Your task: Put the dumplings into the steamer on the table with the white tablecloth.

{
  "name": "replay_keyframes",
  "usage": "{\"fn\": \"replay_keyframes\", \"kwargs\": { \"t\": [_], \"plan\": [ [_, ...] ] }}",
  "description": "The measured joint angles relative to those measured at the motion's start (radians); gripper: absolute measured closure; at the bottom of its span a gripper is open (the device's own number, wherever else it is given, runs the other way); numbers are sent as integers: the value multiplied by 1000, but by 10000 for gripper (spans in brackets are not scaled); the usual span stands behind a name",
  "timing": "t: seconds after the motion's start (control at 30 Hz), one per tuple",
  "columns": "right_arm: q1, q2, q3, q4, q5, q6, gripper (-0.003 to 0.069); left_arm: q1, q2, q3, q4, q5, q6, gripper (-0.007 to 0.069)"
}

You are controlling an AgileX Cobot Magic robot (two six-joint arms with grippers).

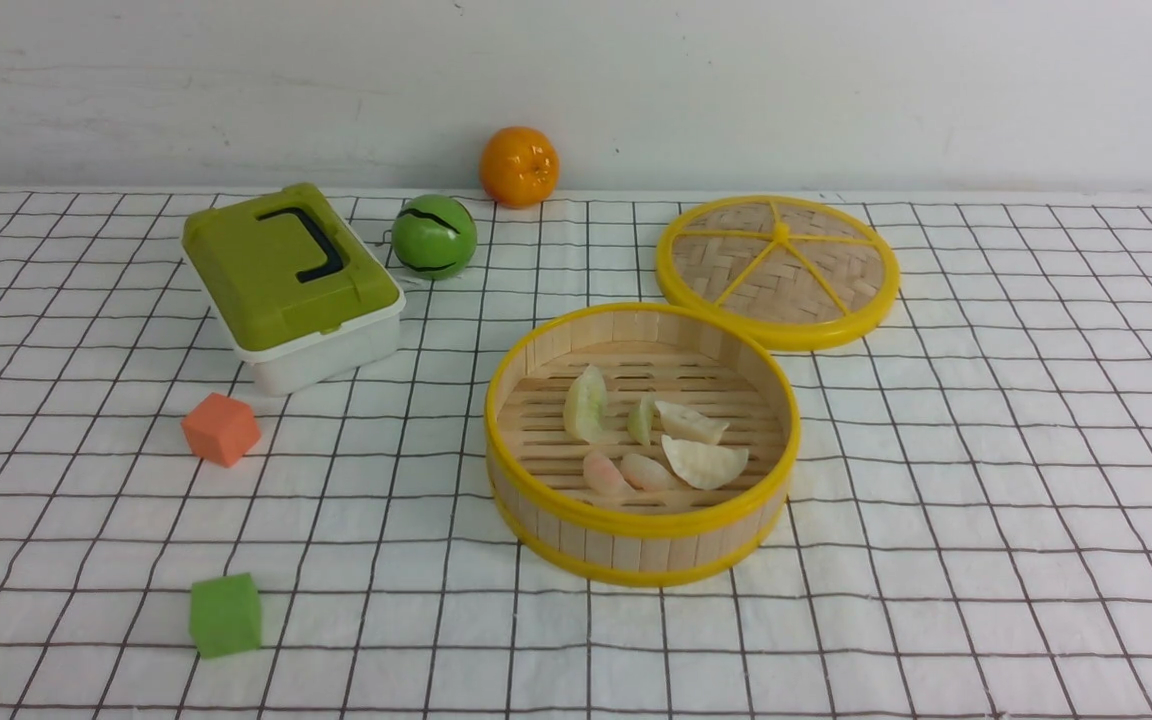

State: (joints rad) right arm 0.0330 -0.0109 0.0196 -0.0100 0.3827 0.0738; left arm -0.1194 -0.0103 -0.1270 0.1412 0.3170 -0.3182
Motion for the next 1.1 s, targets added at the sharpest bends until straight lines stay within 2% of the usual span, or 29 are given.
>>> {"fn": "replay_keyframes", "kwargs": {
  "t": [0.07,0.13,0.4,0.57,1.1],
  "plan": [
    [0,0,0,0,1,0,578,52,0,79,-89,-44,64,637],
    [0,0,0,0,1,0,576,58,0,135,-131,-63,82,637],
    [-1,0,0,-1,1,0,566,45,0,156,-173,60,112,637],
    [-1,0,0,0,1,0,557,45,0,156,-191,64,162,637],
    [-1,0,0,0,1,0,537,45,0,156,-198,64,171,637]
  ]
}}
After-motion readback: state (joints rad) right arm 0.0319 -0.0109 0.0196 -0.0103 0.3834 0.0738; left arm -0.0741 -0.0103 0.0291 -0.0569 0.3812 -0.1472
